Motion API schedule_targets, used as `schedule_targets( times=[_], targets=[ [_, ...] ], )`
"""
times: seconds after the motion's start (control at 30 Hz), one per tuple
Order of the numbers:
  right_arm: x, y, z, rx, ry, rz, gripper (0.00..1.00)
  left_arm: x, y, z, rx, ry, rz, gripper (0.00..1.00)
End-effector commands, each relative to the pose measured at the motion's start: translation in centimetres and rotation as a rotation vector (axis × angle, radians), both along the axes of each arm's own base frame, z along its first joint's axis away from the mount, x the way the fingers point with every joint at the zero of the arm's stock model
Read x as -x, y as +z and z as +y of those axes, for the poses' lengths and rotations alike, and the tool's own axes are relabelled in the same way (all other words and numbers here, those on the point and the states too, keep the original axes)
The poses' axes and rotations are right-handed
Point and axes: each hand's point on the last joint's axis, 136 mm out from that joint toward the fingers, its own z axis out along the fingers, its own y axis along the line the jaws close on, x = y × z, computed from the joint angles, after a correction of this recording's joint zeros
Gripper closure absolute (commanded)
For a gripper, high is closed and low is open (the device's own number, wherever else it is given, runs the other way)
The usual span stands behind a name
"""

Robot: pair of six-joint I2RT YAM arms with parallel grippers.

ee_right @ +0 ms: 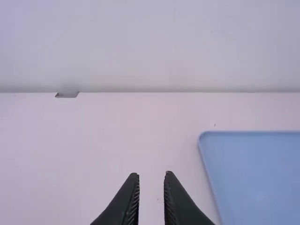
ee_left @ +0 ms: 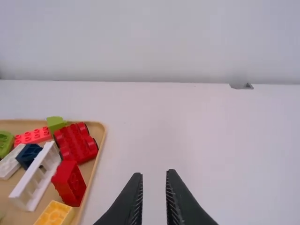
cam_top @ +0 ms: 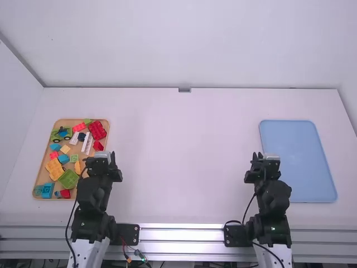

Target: Assemble lego blocks to make yellow taxi

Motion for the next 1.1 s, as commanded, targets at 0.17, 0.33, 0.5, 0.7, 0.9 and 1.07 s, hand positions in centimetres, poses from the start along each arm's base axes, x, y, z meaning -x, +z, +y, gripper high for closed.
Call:
schedule_targets(
  times=[0.17,0.33,0.5,0.7,0.9,1.07],
  targets=[
    [-1.0,3.3,0.9,0.042,0.046,0.029,0.73,-0.5,2.1,2.1,0.016,0.115,0.041,0.74],
    [-2.1,4.4,1.0,0.049,0.049,0.084,0.64,-0.9,2.5,3.5,0.016,0.197,0.105,0.65],
    [-3.7,5.5,1.3,0.052,0.064,0.142,0.54,-1.6,3.0,4.7,0.012,0.268,0.167,0.54],
    [-5.4,6.1,2.5,0.069,0.117,0.212,0.43,-2.5,3.5,6.5,0.023,0.347,0.232,0.43],
    [-7.7,6.5,4.0,0.133,0.184,0.28,0.31,-2.8,3.2,9.6,0.101,0.43,0.359,0.31],
    [-9.6,6.7,5.0,0.155,0.22,0.327,0.22,-2.2,2.2,13.6,0.163,0.568,0.484,0.22]
  ],
)
